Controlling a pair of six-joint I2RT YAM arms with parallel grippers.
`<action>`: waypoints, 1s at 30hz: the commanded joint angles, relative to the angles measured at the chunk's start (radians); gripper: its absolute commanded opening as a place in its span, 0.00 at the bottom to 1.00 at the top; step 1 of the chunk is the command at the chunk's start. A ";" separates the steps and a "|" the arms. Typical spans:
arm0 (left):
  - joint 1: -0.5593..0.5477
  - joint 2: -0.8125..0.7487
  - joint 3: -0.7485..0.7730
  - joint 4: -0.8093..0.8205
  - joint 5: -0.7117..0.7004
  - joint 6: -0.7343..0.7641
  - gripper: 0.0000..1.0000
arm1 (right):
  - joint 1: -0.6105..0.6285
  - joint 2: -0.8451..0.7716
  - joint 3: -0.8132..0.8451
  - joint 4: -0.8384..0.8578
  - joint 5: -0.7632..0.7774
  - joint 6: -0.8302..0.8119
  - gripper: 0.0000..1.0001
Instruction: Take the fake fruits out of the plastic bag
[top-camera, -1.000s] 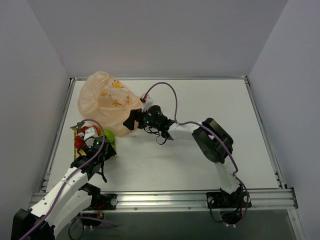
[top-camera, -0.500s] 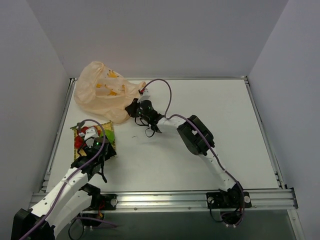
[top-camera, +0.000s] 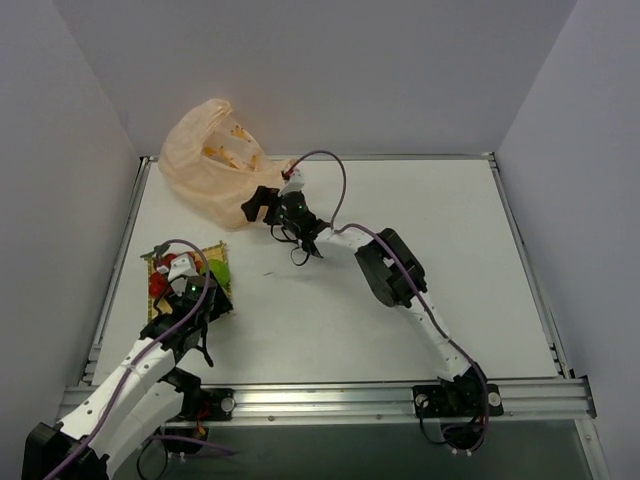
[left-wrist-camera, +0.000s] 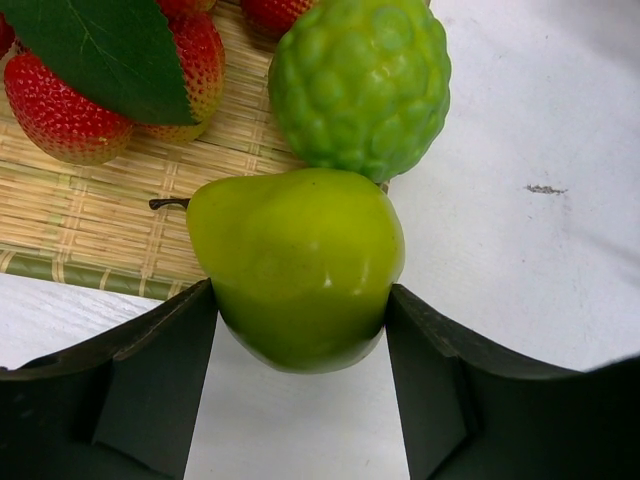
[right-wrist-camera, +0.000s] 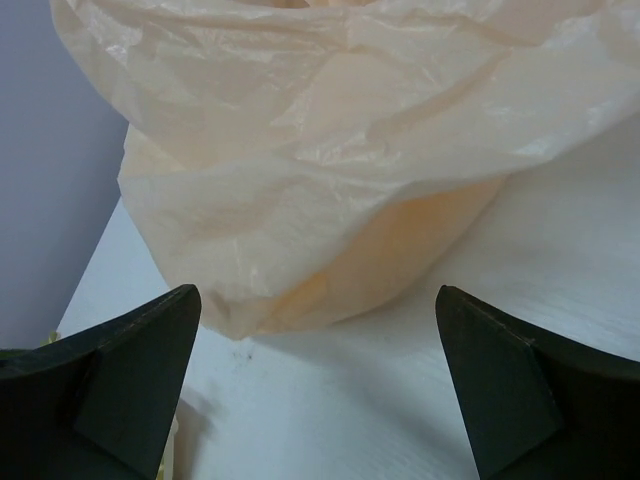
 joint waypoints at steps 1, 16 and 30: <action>-0.005 -0.029 0.038 -0.029 -0.012 0.012 0.62 | -0.023 -0.222 -0.096 0.072 -0.055 -0.041 1.00; -0.008 -0.170 0.212 -0.204 -0.029 0.017 0.94 | -0.052 -0.767 -0.524 -0.036 -0.096 -0.175 1.00; -0.009 -0.107 0.734 -0.119 0.204 0.362 0.94 | -0.081 -1.509 -0.892 -0.279 0.335 -0.198 1.00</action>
